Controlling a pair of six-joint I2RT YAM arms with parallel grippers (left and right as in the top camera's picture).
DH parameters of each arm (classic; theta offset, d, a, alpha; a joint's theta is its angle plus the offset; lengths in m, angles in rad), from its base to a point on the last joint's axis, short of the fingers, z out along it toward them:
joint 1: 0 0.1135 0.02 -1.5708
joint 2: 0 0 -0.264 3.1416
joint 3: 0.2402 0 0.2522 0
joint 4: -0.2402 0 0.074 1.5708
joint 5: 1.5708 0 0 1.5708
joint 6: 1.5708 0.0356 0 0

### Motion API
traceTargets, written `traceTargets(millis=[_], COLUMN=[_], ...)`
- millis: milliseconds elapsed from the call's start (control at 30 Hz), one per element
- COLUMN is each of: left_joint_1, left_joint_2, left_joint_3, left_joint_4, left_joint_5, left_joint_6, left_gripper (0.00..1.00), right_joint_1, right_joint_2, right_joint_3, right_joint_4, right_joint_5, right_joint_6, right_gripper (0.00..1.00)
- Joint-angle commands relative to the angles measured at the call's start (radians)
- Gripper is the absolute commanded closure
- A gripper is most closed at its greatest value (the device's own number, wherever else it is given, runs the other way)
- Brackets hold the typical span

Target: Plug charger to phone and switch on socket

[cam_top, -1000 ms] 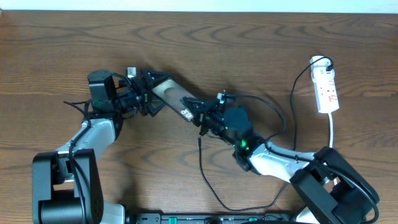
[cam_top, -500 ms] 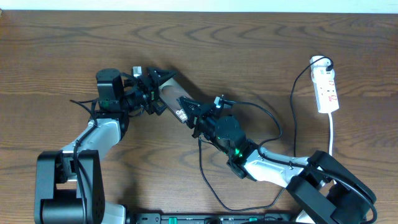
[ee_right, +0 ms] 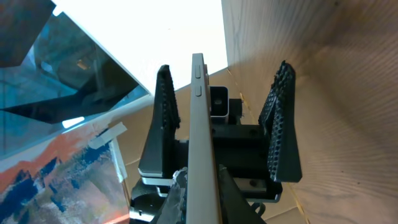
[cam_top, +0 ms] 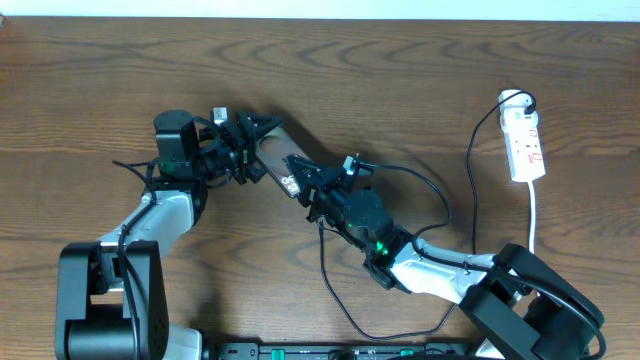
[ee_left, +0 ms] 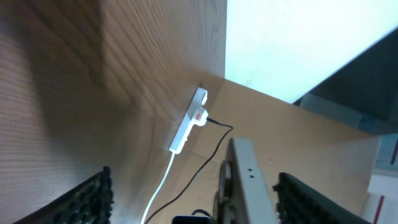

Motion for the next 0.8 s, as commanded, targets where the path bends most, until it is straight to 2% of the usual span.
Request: traceTargets(millis=[0,100,267,300,500,767], left_joint_1=[-0.004,-0.004,-0.004,-0.004,-0.004,-0.008], left_joint_2=[-0.018,-0.018,-0.018,-0.018,-0.018,-0.018], left_joint_3=[-0.002,-0.002,-0.002,-0.002,-0.002,-0.002], left_joint_4=[0.007,0.010,0.010,0.010,0.010,0.010], left_joint_5=[-0.002,0.004,0.007,0.006,0.006,0.007], left_joint_6=[0.010,0.016,0.043,0.046,0.046,0.046], left_gripper=[0.24,0.30,0.50,0.56,0.67,0.72], right_joint_1=[0.017,0.019,0.034,0.036,0.037,0.057], right_joint_2=[0.000,0.000,0.000,0.000,0.000,0.000], right_joint_3=[0.013,0.013,0.013,0.013,0.013,0.013], right_joint_4=[0.006,0.006,0.006,0.005,0.002,0.002], right_joint_5=[0.006,0.006,0.011,0.016,0.017,0.018], right_joint_6=[0.001,0.001,0.001,0.001,0.001,0.001], right_gripper=[0.99,0.99,0.99,0.99,0.99,0.99])
